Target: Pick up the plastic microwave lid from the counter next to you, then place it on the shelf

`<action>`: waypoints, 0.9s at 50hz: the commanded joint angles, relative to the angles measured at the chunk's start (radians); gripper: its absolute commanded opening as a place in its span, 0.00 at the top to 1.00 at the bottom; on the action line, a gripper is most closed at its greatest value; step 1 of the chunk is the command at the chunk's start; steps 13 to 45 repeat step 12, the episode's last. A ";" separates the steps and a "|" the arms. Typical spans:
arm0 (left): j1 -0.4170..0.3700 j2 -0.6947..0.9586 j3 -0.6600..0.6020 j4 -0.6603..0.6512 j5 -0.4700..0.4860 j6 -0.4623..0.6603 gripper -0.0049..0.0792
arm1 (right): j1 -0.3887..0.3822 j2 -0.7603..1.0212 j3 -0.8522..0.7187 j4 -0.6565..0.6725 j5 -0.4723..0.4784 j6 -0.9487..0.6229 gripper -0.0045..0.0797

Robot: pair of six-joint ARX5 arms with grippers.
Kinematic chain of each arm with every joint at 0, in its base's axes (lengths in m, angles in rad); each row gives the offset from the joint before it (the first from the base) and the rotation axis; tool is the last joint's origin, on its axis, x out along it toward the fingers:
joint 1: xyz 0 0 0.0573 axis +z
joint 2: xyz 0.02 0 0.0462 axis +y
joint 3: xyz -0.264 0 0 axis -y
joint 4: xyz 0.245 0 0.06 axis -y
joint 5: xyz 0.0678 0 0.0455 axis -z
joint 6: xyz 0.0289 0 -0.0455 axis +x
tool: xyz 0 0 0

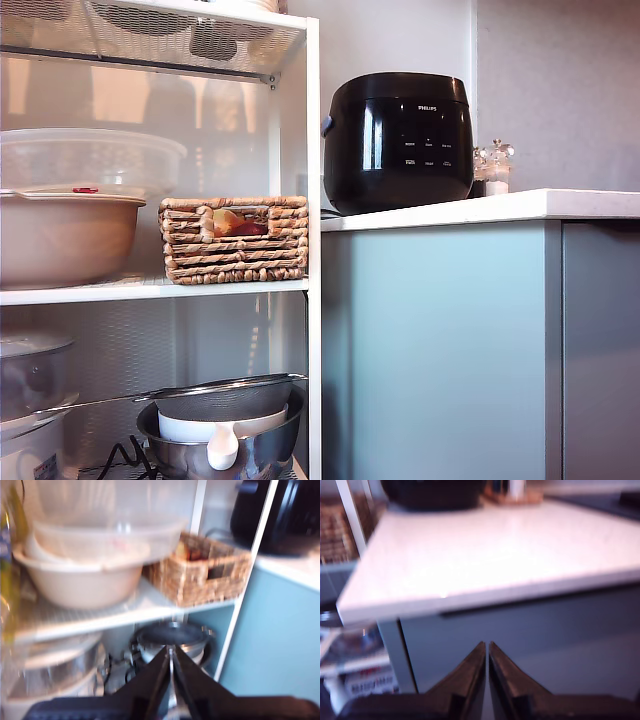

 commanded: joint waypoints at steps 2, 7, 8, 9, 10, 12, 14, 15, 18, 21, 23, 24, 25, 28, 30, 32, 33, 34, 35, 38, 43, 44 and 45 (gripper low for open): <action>-0.003 -0.010 -0.019 -0.038 0.002 -0.003 0.97 | -0.001 0.004 -0.015 -0.052 -0.002 0.003 0.96; -0.003 -0.010 -0.019 -0.097 0.002 -0.003 0.97 | -0.001 0.003 -0.015 -0.127 -0.002 0.003 0.96; -0.003 -0.010 -0.019 -0.108 0.002 -0.003 0.97 | -0.001 0.004 -0.015 -0.140 -0.002 0.003 0.96; -0.003 -0.010 -0.019 -0.122 0.002 -0.003 0.97 | -0.001 0.003 -0.015 -0.154 -0.002 0.003 0.96; -0.003 -0.010 -0.019 -0.132 0.002 -0.003 0.97 | -0.001 0.004 -0.015 -0.166 -0.002 0.003 0.96; -0.003 -0.010 -0.019 -0.154 0.002 -0.003 0.97 | -0.001 0.004 -0.015 -0.187 -0.002 0.003 0.96; -0.003 -0.010 -0.019 -0.154 0.002 -0.003 0.97 | -0.001 0.004 -0.015 -0.187 -0.002 0.003 0.96; -0.003 -0.010 -0.019 -0.154 0.002 -0.003 0.97 | -0.001 0.004 -0.015 -0.187 -0.002 0.003 0.96; -0.003 -0.010 -0.019 -0.154 0.002 -0.003 0.97 | -0.001 0.004 -0.015 -0.187 -0.002 0.003 0.96; -0.003 -0.010 -0.019 -0.154 0.002 -0.003 0.97 | -0.001 0.004 -0.015 -0.187 -0.002 0.003 0.96; -0.003 -0.010 -0.019 -0.154 0.002 -0.003 0.97 | -0.001 0.004 -0.015 -0.187 -0.002 0.003 0.96; -0.003 -0.010 -0.019 -0.154 0.002 -0.003 0.97 | -0.001 0.004 -0.015 -0.187 -0.002 0.003 0.96; -0.003 -0.010 -0.019 -0.154 0.002 -0.003 0.97 | -0.001 0.004 -0.015 -0.187 -0.002 0.003 0.96; -0.003 -0.010 -0.019 -0.154 0.002 -0.003 0.97 | -0.001 0.004 -0.015 -0.187 -0.002 0.003 0.96; -0.003 -0.010 -0.019 -0.154 0.002 -0.003 0.97 | -0.001 0.004 -0.015 -0.187 -0.002 0.003 0.96; -0.003 -0.010 -0.019 -0.154 0.002 -0.003 0.97 | -0.001 0.004 -0.015 -0.187 -0.002 0.003 0.96; -0.003 -0.010 -0.019 -0.154 0.002 -0.003 0.97 | -0.001 0.004 -0.015 -0.187 -0.002 0.003 0.96; -0.003 -0.010 -0.019 -0.154 0.002 -0.003 0.97 | -0.001 0.004 -0.015 -0.187 -0.002 0.003 0.96; -0.003 -0.010 -0.019 -0.154 0.002 -0.003 0.97 | -0.001 0.004 -0.015 -0.187 -0.002 0.003 0.96; -0.003 -0.010 -0.019 -0.154 0.002 -0.003 0.97 | -0.001 0.004 -0.015 -0.187 -0.002 0.003 0.96; -0.003 -0.010 -0.019 -0.154 0.002 -0.003 0.97 | -0.001 0.004 -0.015 -0.187 -0.002 0.003 0.96; -0.003 -0.010 -0.019 -0.154 0.002 -0.003 0.97 | -0.001 0.004 -0.015 -0.187 -0.002 0.003 0.96; -0.003 -0.010 -0.019 -0.154 0.002 -0.003 0.97 | -0.001 0.004 -0.015 -0.187 -0.002 0.003 0.96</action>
